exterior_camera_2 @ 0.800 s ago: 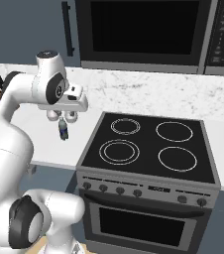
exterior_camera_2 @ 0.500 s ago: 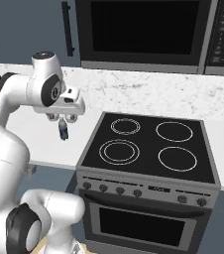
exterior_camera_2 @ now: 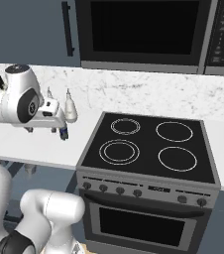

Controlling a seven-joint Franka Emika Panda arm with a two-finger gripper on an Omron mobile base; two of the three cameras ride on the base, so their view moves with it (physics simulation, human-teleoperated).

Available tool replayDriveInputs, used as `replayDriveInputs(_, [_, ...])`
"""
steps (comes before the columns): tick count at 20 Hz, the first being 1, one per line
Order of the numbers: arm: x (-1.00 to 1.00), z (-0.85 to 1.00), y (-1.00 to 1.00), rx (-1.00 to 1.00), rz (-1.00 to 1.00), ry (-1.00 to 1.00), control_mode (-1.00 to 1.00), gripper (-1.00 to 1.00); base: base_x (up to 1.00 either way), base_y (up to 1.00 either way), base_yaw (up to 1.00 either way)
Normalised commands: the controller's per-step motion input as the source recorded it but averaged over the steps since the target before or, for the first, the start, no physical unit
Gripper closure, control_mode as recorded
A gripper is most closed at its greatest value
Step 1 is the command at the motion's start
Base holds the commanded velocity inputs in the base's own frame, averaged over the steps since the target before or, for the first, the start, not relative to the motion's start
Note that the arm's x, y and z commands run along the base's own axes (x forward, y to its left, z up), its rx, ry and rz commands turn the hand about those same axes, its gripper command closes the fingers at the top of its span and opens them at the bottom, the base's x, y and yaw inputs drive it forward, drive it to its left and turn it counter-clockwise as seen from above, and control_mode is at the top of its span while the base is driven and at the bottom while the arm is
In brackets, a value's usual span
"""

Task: Pick the measuring cup from the drawer and place it on the counter.

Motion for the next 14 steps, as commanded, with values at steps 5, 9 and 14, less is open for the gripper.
replayDriveInputs(5, [-0.22,-0.39,0.71,0.00,0.06,-0.01,-1.00,-1.00,0.00,0.00,0.00])
replayDriveInputs(9, [-0.03,-0.53,0.77,-0.01,0.03,-0.01,-1.00,-1.00,0.00,0.00,0.00])
replayDriveInputs(14, [0.00,-0.49,0.58,-0.01,0.03,0.00,-1.00,-1.00,0.00,0.00,0.00])
